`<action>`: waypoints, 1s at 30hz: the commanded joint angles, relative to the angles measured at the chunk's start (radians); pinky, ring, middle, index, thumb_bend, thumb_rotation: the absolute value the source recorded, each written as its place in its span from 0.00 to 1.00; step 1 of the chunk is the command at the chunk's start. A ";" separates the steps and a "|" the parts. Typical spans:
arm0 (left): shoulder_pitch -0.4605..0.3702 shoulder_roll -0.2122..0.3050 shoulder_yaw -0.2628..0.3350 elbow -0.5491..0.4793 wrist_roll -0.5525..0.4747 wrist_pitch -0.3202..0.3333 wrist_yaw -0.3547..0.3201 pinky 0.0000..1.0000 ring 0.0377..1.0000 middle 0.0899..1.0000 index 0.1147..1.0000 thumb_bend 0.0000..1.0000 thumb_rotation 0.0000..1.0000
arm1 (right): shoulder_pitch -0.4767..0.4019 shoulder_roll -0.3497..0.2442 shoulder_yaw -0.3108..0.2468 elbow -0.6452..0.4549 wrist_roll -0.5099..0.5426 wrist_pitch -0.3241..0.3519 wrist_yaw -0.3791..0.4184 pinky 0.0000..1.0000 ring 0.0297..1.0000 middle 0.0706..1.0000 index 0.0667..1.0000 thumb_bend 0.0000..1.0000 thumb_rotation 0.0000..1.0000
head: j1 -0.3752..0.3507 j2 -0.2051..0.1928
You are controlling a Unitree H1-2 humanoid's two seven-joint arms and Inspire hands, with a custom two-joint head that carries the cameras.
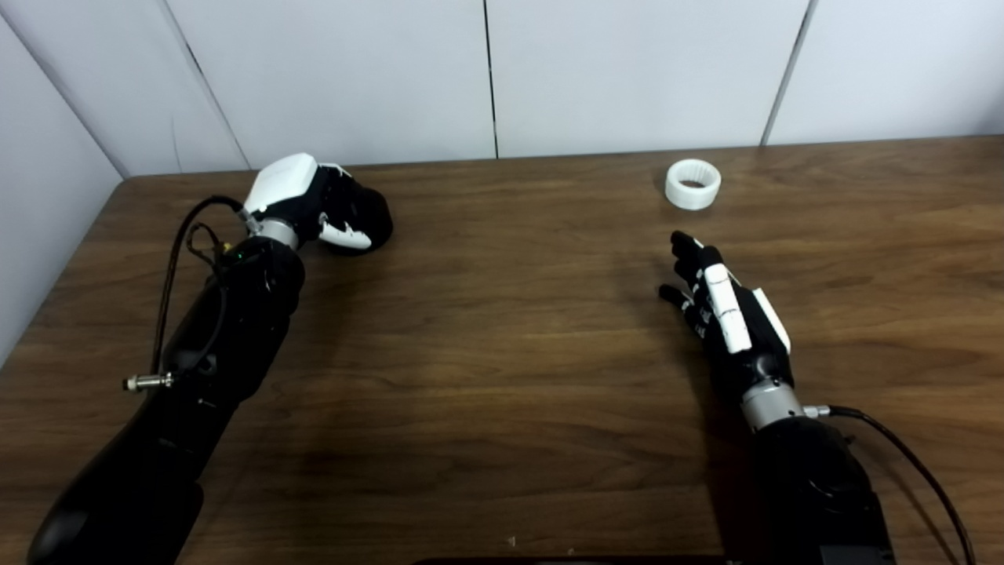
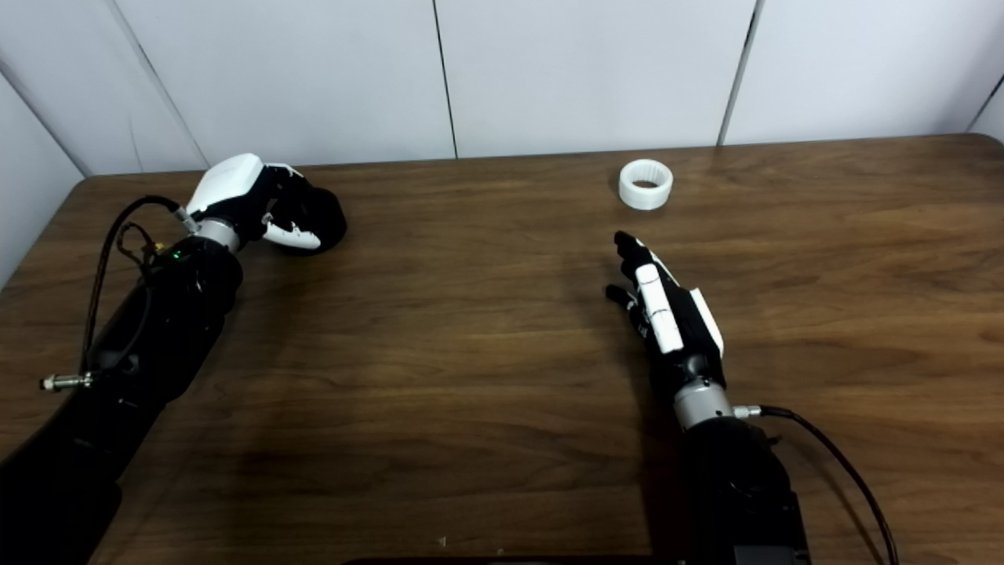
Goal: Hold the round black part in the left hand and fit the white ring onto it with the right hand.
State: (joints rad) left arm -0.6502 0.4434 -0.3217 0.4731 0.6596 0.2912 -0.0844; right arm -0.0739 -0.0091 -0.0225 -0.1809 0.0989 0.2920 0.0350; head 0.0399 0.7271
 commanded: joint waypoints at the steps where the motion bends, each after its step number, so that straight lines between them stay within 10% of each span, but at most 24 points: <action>1: -0.039 0.019 0.013 -0.025 0.017 -0.023 0.037 0.65 0.78 0.79 0.66 0.81 0.17 | -0.018 0.000 0.001 -0.041 -0.001 -0.024 0.001 0.92 0.98 0.94 0.88 0.62 0.89 | 0.001 0.001; 30: 0.225 -0.035 0.022 -0.305 0.030 -0.040 0.066 0.72 0.83 0.79 0.64 0.82 0.14 | -0.033 -0.010 -0.011 -0.042 0.018 -0.012 0.005 0.94 0.99 0.95 0.88 0.61 0.88 | 0.002 0.006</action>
State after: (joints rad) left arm -0.4215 0.4012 -0.2945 0.1898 0.6696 0.2579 -0.0107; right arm -0.0746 -0.0193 -0.0343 -0.1885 0.1113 0.2965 0.0357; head 0.0414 0.7317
